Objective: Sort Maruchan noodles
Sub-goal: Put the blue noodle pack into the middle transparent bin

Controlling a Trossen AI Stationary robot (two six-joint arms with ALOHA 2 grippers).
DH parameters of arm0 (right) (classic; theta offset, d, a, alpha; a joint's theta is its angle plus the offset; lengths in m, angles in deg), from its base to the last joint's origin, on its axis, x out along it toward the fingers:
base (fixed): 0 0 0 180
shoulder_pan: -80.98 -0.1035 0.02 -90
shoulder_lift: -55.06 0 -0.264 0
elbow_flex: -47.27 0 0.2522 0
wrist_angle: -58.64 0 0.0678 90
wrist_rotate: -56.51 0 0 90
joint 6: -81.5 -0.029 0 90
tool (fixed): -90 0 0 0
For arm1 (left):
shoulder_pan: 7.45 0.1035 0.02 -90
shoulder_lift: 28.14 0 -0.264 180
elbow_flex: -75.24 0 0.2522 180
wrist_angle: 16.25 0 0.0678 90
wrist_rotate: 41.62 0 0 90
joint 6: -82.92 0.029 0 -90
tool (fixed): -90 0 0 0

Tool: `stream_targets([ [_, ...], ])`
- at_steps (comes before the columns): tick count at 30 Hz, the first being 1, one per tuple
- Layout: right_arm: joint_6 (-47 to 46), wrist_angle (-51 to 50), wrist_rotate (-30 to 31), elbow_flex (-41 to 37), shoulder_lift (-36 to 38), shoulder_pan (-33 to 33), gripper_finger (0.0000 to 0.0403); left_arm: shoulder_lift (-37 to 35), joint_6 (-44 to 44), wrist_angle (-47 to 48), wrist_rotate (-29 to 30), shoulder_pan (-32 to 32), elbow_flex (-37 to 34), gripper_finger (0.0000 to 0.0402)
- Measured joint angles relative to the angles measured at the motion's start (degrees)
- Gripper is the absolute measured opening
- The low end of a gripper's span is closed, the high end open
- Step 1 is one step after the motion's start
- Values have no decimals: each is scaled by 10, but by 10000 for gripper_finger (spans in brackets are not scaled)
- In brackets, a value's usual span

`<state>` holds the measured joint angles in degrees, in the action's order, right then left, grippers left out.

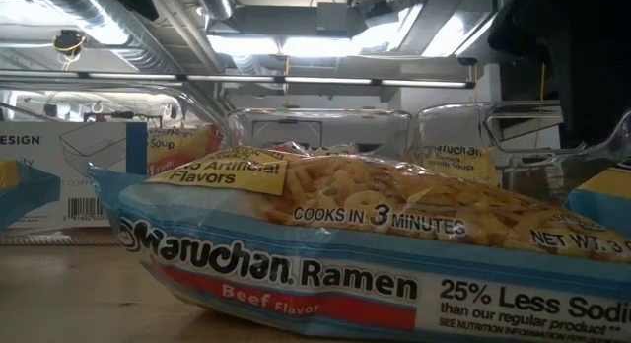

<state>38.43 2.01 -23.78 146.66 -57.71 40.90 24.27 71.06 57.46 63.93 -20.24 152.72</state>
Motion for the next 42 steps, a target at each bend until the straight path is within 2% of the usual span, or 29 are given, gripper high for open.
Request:
stream_targets([
  [8,-2,32,-4,-47,0,0,227,0,0,0,0,0,0,82],
  [16,0,38,-13,-51,0,1,222,0,0,0,0,0,0,82],
  [21,0,39,-14,-51,0,1,173,0,0,0,0,0,0,82],
  [31,2,38,-37,-30,0,12,10,0,0,0,0,0,0,82],
  [42,30,8,-68,29,0,11,3,0,0,0,3,0,0,82],
])
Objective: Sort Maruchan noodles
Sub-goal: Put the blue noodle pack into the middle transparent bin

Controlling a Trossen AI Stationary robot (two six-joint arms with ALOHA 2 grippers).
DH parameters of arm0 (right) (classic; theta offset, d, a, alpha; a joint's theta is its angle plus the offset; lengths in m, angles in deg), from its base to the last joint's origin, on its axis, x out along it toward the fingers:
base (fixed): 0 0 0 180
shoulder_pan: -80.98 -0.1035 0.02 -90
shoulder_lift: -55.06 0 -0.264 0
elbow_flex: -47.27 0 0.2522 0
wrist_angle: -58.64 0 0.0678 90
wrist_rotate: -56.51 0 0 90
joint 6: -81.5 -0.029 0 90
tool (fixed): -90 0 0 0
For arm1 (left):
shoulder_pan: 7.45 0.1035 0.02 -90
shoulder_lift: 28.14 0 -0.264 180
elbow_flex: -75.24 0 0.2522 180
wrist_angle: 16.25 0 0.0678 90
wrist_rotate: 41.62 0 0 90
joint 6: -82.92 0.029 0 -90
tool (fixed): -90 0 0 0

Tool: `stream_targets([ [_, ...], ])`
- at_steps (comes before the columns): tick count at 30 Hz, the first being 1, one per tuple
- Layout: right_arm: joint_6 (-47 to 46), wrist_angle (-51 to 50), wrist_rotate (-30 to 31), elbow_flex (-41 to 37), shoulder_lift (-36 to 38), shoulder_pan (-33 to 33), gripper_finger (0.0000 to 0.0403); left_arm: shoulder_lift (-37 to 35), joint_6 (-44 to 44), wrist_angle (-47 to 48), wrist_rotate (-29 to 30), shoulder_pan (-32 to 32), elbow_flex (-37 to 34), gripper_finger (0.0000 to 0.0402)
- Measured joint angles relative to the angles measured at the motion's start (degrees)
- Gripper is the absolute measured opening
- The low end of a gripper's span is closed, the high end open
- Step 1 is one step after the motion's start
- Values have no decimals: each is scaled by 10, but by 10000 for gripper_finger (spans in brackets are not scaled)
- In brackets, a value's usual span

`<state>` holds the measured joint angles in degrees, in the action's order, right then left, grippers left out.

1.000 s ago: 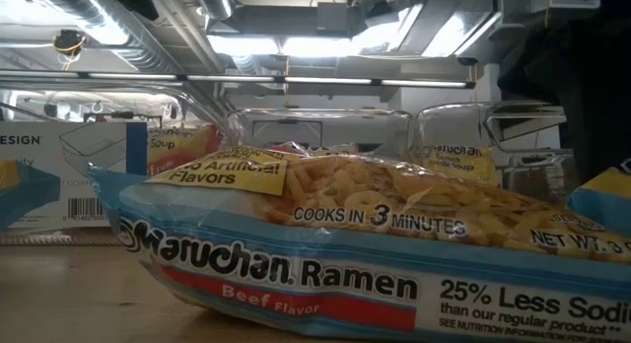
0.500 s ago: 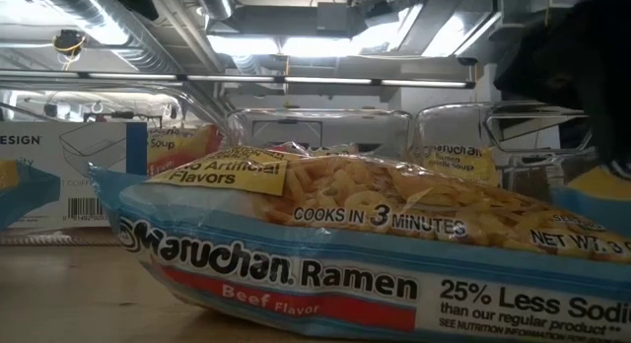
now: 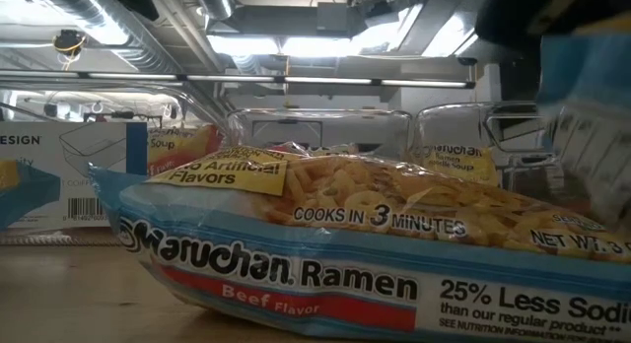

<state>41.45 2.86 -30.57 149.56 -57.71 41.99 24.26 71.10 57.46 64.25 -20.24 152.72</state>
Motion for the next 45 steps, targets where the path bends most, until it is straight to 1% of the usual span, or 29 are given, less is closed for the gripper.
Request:
stream_targets([
  [6,4,-46,-1,40,0,0,2,0,0,0,1,0,0,82],
  [10,30,-45,-10,73,0,4,1,0,0,0,1,0,0,82],
  [14,78,-63,-16,127,0,9,1,0,0,0,1,0,0,82],
  [17,126,-83,27,177,0,12,1,0,0,0,1,0,0,82],
  [20,178,-113,107,220,0,19,1,0,0,0,1,0,0,82],
  [22,215,-118,164,241,0,29,1,0,0,0,1,0,0,82],
  [24,247,-119,208,253,0,45,0,0,0,0,1,0,0,82],
  [27,291,-115,251,259,0,80,0,0,0,0,1,0,0,82],
  [30,320,-111,278,259,0,125,0,0,0,0,1,0,0,82],
  [35,345,-116,274,246,0,208,0,0,0,0,1,0,0,82],
  [37,345,-116,255,234,0,240,0,0,0,0,1,0,0,82],
  [40,343,-109,207,209,0,281,0,0,2,0,1,0,0,82],
  [42,343,-84,178,187,0,303,0,0,4,0,1,0,0,82],
  [45,342,-41,154,153,0,327,0,0,4,0,1,0,0,82],
])
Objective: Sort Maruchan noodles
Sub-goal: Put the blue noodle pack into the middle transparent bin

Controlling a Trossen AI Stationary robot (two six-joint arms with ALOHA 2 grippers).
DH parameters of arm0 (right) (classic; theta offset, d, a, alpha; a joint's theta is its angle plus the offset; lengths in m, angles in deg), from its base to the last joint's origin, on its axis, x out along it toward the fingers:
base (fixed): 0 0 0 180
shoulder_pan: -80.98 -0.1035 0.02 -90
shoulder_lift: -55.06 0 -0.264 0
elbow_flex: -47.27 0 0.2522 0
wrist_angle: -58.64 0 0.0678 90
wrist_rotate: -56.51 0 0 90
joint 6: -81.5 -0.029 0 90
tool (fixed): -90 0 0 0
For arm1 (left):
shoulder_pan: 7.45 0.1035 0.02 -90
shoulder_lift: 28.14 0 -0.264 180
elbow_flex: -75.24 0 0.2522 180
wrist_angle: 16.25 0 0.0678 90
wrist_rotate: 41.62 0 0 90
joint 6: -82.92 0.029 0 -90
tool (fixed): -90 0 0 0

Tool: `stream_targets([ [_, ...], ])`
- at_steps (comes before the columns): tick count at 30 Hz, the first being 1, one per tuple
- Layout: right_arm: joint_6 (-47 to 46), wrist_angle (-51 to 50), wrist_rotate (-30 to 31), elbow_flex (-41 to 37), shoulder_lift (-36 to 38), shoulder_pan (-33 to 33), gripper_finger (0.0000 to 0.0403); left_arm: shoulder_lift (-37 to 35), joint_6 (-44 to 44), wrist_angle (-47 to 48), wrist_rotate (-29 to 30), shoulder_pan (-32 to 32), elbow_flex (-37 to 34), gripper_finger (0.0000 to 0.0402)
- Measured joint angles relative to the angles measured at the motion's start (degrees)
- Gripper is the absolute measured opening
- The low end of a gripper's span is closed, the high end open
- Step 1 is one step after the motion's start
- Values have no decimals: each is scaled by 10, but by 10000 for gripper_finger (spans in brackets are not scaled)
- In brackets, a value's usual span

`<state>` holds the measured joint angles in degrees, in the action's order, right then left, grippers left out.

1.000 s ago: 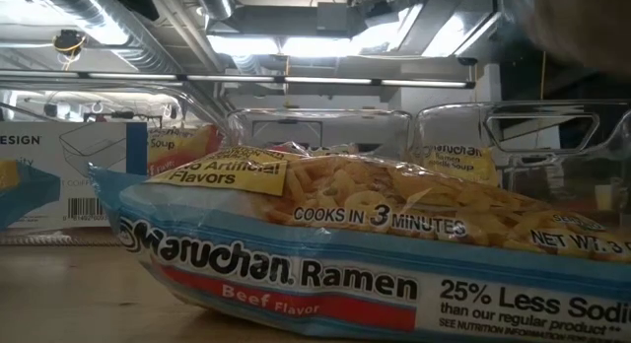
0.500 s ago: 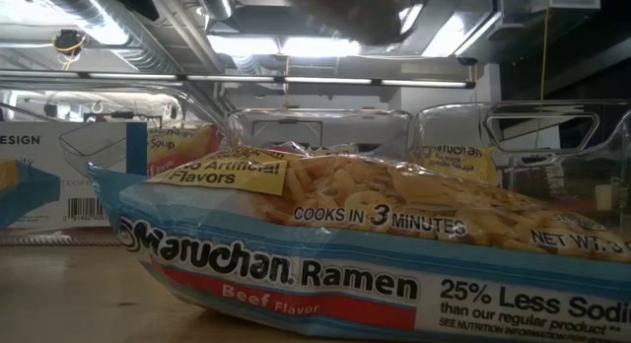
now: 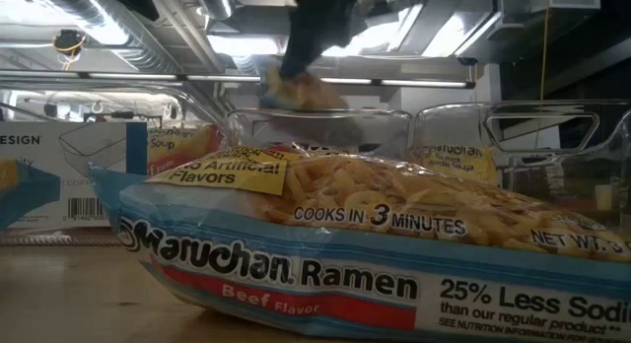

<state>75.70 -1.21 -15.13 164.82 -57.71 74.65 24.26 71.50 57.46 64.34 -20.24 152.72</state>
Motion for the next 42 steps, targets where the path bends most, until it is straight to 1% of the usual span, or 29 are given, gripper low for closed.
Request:
stream_targets([
  [4,-4,27,-5,-34,0,17,0,0,0,0,0,0,0,82],
  [12,-28,25,-8,-68,0,32,4,0,0,0,0,0,0,82],
  [15,-20,28,-10,-69,0,30,28,0,0,0,0,0,0,82],
  [20,-21,30,-15,-69,0,30,86,0,-1,0,0,0,0,82],
  [23,-50,29,-28,-69,0,30,111,0,-1,0,0,0,0,82],
  [26,-79,19,-52,-57,0,30,124,0,-2,0,0,0,0,82],
  [28,-90,18,-79,-40,0,30,125,0,-2,0,0,0,0,82],
  [30,-92,3,-126,-15,0,30,125,0,-2,0,0,0,0,82],
  [32,-98,-13,-200,13,0,30,126,0,-2,0,0,0,0,82],
  [34,-118,-31,-293,35,0,26,126,0,-2,0,0,0,0,82],
  [36,-120,-42,-387,43,1,15,126,0,-2,0,0,0,0,82],
  [38,-121,-48,-455,43,1,-7,126,0,-2,1,0,0,0,82],
  [39,-122,-57,-471,43,1,-20,126,0,-2,4,0,0,0,82],
  [40,-122,-65,-471,43,1,-36,126,0,-2,7,0,0,0,82],
  [42,-122,-63,-433,32,1,-72,126,0,-2,11,0,0,0,82],
])
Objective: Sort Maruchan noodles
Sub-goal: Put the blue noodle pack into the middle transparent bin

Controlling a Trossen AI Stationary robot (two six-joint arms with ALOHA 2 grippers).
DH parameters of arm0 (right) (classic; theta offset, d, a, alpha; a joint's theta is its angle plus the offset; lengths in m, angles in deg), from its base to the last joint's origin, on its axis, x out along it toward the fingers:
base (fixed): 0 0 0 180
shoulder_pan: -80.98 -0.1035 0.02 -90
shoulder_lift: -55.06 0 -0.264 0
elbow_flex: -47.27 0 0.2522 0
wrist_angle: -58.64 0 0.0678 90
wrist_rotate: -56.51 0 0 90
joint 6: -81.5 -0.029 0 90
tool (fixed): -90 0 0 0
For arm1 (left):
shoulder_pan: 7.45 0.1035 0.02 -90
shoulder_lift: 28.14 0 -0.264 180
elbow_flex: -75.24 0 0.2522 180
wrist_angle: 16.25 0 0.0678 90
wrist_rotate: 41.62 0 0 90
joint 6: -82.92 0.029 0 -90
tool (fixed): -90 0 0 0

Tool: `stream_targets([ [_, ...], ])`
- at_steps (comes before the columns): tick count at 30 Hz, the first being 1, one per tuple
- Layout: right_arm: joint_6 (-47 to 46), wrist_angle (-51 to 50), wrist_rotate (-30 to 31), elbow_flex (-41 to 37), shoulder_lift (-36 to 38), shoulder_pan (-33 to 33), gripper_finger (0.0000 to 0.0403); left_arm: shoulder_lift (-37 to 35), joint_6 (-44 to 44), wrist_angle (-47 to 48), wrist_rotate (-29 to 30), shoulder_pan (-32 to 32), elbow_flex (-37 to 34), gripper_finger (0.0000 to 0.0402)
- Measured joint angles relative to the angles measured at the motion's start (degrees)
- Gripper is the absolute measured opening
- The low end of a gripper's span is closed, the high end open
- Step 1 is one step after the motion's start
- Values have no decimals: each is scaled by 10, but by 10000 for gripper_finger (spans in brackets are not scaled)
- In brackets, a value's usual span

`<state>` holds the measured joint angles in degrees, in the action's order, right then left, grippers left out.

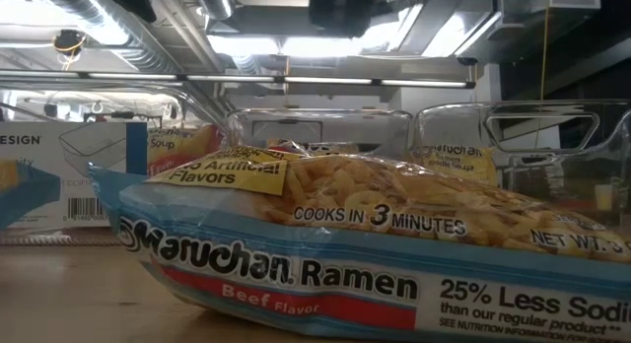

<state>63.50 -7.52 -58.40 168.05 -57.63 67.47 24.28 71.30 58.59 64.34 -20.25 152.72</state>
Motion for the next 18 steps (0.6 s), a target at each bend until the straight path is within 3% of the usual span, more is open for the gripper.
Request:
stream_targets([
  [5,-1,48,180,-45,-1,-98,126,0,1,-1,0,0,0,82],
  [9,-68,119,307,-99,-1,-150,127,0,2,-1,0,0,0,82],
  [14,-174,176,334,-167,-1,-157,127,0,2,-1,0,0,0,82],
  [18,-202,239,329,-206,-1,-152,127,0,1,-1,0,0,0,82],
])
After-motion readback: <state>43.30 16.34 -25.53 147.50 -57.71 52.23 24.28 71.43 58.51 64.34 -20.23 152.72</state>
